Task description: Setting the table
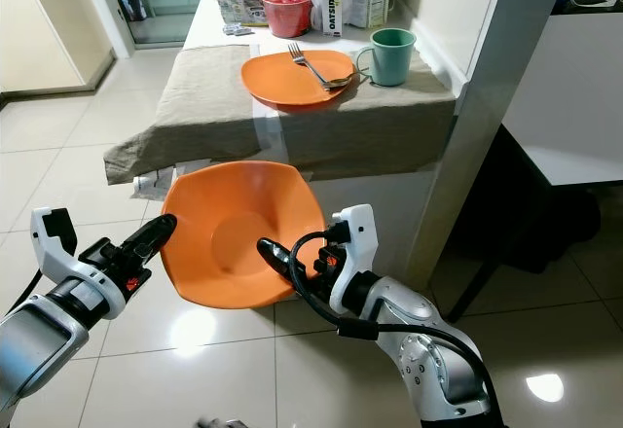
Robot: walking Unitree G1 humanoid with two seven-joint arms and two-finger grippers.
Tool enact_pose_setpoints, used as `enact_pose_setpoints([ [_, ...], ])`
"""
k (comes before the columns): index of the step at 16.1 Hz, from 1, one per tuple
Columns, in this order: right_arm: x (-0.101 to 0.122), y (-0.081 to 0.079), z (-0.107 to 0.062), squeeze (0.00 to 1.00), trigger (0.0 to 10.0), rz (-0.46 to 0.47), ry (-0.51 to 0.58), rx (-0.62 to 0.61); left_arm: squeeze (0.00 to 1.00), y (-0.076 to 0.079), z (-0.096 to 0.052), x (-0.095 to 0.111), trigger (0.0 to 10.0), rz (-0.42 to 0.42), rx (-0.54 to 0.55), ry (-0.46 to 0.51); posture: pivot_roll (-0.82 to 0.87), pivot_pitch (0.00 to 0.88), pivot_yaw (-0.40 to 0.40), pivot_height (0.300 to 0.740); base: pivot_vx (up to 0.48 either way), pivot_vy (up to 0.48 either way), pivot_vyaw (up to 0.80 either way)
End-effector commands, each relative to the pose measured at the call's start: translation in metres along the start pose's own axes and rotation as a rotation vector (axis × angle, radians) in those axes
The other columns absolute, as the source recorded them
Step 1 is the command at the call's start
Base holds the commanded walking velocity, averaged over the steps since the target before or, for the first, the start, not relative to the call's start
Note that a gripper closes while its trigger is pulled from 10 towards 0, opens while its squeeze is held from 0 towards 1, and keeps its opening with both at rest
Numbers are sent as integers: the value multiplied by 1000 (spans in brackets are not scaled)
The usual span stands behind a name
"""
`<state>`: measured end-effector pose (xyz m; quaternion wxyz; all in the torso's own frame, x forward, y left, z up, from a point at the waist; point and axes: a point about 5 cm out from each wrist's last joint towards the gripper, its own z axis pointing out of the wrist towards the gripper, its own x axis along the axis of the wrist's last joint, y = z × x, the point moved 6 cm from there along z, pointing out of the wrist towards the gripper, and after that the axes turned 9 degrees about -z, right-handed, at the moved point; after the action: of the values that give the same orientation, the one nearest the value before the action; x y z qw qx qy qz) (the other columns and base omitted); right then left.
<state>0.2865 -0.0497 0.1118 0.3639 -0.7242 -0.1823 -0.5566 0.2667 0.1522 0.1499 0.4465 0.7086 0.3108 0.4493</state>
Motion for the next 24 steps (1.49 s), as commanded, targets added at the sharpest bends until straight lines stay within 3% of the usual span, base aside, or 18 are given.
enact_pose_setpoints([
  [1,-4,7,1,0,0,14,-16,-34,0,24,3,-7,0,-13,-111,-48,-94,12,112,740,0,0,0],
  [8,-4,8,1,0,0,34,2,-32,0,26,8,7,0,14,-126,-12,-97,2,109,740,0,0,0],
  [24,-6,6,2,0,0,38,2,-26,0,25,11,6,0,75,-128,-18,-99,7,109,740,0,0,0],
])
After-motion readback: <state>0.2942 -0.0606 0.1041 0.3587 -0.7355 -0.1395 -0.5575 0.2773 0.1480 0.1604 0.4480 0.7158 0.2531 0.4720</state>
